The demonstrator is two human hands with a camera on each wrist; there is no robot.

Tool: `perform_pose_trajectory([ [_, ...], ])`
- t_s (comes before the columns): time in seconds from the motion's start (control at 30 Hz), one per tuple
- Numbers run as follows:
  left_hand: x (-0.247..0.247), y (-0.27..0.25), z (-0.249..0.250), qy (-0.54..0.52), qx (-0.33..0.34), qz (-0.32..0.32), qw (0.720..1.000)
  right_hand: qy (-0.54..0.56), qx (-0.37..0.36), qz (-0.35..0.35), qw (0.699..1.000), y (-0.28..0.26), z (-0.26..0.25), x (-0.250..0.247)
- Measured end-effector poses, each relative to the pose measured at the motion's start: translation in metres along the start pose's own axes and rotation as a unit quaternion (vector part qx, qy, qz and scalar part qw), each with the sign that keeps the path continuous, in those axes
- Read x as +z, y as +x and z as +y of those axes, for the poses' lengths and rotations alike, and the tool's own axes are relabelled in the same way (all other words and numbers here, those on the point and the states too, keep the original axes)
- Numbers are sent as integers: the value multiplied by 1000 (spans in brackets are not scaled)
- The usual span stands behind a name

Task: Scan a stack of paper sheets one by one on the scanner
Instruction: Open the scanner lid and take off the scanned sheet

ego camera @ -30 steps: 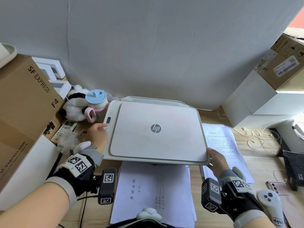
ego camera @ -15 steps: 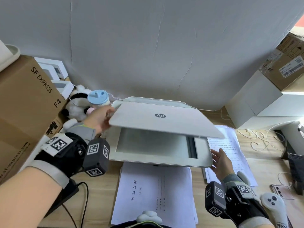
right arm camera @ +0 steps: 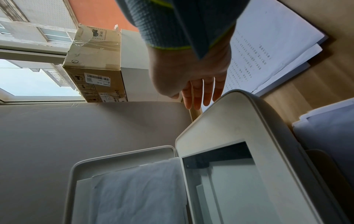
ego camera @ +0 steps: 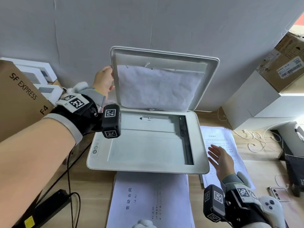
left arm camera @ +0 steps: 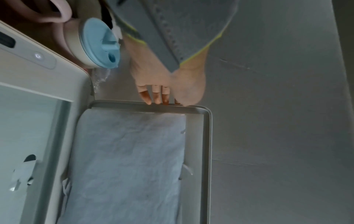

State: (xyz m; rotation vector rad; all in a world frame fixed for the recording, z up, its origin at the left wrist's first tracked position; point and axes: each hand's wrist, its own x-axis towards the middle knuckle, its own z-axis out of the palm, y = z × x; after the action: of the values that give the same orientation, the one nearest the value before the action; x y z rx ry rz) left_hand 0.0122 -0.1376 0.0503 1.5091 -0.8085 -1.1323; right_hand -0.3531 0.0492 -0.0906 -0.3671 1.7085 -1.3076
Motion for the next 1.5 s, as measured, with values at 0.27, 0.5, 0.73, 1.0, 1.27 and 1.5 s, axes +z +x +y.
perform_pose_trajectory([
  [0.27, 9, 19, -20, 18, -23, -16, 999, 1, 0, -5, 1000, 8, -6, 7],
  [0.5, 11, 16, -48, 62, -44, -33, 997, -13, 3, -5, 1000, 5, -2, 9],
  [0.73, 15, 13, -53, 65, -71, -42, 994, -28, 7, -16, 999, 0, -1, 3],
  [1.0, 6, -10, -73, 26, -79, -153, 985, -13, -9, -6, 1000, -1, 0, -3],
  [1.27, -45, -47, -129, 64, -79, -295, 950, -32, 58, -107, 992, -13, -17, 7],
  [1.5, -62, -73, -135, 190, -85, -334, 919, -90, 104, -170, 976, -19, -24, 17],
])
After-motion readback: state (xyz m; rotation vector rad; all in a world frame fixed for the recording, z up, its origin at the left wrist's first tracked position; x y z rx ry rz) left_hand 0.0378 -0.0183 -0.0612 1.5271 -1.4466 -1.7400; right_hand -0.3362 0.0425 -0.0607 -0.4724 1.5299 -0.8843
